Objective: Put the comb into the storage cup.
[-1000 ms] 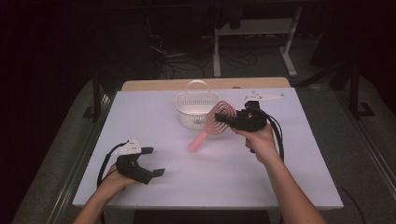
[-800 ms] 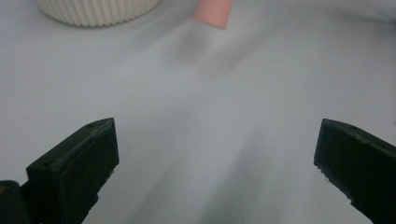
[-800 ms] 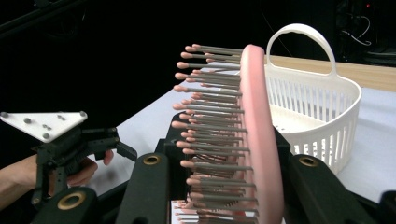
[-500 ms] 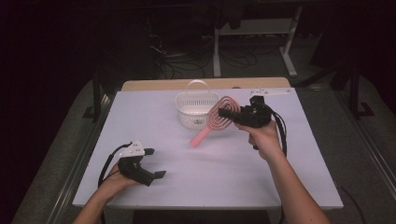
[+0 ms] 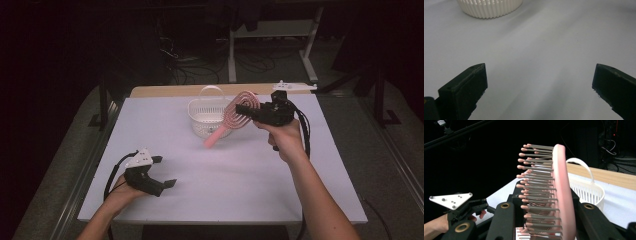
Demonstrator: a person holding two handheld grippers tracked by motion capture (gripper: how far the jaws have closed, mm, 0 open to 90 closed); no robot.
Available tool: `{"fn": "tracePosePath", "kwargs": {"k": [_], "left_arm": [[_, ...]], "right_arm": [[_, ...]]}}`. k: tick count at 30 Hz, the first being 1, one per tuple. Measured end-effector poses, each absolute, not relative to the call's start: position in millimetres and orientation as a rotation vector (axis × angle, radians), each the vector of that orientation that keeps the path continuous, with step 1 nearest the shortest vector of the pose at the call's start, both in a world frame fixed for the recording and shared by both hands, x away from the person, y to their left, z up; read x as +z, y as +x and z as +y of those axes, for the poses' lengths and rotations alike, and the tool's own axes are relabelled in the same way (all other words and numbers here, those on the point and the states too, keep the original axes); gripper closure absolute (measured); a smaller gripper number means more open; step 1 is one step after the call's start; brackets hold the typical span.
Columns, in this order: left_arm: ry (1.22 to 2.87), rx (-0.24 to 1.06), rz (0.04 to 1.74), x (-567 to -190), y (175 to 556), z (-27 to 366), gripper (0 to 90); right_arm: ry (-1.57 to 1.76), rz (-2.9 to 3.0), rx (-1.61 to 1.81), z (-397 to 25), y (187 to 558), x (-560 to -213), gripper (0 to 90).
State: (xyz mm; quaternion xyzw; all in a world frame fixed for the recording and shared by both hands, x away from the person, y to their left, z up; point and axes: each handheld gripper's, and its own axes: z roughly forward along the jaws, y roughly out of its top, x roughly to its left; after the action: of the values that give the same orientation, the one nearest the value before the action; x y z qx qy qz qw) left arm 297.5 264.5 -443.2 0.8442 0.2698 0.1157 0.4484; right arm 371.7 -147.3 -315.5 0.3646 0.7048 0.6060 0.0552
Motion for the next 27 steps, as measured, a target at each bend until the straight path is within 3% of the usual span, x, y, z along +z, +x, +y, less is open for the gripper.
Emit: {"fn": "tracePosePath", "kwargs": {"k": [27], "left_arm": [[2.089, 0.273, 0.671, -444, 296, 264, 0.0]], "right_arm": [[1.1, 2.035, 1.849, -144, 402, -280, 63.0]]}}
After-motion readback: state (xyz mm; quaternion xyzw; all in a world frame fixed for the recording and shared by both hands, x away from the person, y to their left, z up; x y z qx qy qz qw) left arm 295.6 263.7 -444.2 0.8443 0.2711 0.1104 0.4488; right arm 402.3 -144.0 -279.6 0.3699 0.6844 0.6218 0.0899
